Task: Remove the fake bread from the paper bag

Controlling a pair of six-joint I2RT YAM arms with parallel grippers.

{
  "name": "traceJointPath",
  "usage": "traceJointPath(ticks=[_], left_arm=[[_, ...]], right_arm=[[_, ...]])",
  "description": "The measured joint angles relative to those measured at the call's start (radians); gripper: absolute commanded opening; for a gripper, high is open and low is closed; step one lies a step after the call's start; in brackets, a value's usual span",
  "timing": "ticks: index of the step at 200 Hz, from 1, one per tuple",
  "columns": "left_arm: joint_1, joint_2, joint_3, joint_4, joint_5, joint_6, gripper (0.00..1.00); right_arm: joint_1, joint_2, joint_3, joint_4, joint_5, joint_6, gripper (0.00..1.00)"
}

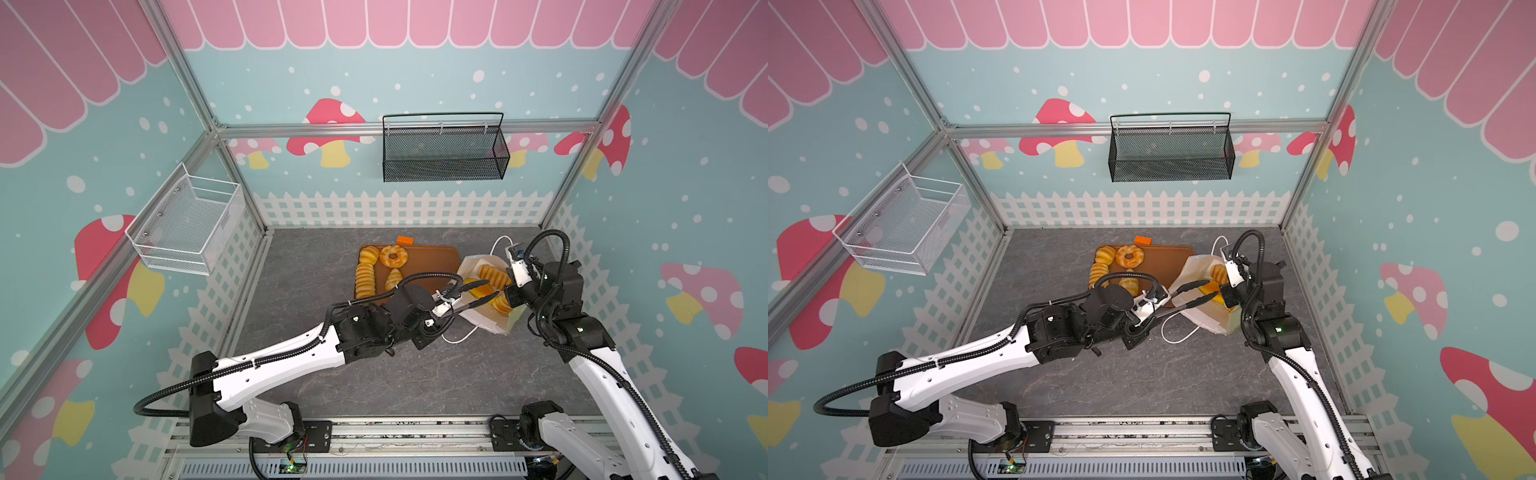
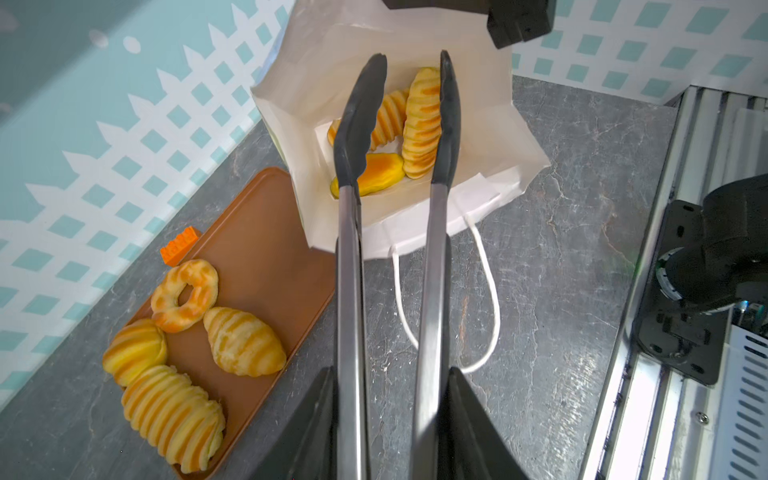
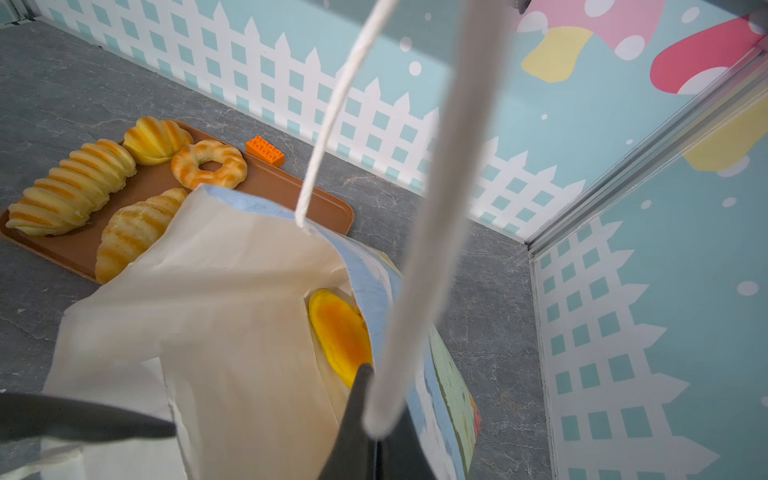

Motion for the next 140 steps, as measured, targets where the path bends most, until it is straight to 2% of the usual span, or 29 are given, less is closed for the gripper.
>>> traceJointPath(ticks=[70, 107, 140], left_arm=[[-0.019, 0.212, 0.067, -0.029, -0.062, -0.006, 0.33], [-0.046, 0.28, 0.081, -0.045, -0.08, -0.029, 0.32], [-0.075, 0.362, 0.168, -0.05, -0.082, -0.032, 0.34]], right_arm=[[0.0, -0.097, -0.047, 0.001, -0.023, -0.064, 0.0], [0.0, -0.123, -0.076, 0.002, -0.051, -0.147, 0.0], [0.0, -0.134, -0.093, 0.005, -0.07, -0.237, 0.0]])
